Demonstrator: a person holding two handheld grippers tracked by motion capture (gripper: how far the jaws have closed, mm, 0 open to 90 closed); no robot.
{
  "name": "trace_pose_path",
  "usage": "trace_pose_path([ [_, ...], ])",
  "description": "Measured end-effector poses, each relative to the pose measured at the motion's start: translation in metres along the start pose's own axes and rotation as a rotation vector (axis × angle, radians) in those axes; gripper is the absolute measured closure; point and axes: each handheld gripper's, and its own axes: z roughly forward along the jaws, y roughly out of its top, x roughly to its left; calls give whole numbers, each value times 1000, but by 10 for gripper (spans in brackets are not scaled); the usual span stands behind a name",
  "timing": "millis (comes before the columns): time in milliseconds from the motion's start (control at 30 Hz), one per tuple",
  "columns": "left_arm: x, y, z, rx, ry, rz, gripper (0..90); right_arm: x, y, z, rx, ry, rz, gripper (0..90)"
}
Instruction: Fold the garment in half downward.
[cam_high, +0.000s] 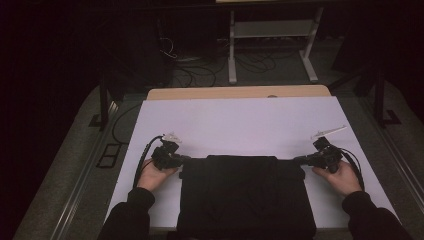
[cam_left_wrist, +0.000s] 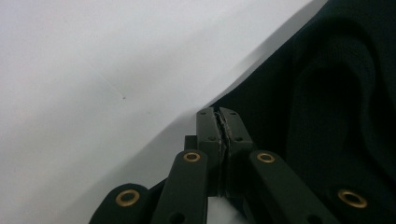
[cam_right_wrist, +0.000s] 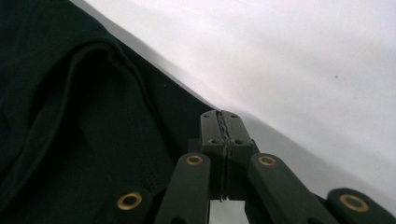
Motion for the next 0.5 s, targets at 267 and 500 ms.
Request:
trace_pose_path([
  [267, 2, 2, -6, -20, 38, 6, 874, 1, 2, -2, -25, -30, -1, 879],
  [500, 3, 8, -14, -30, 51, 15, 876, 0, 11, -5, -37, -32, -10, 879],
])
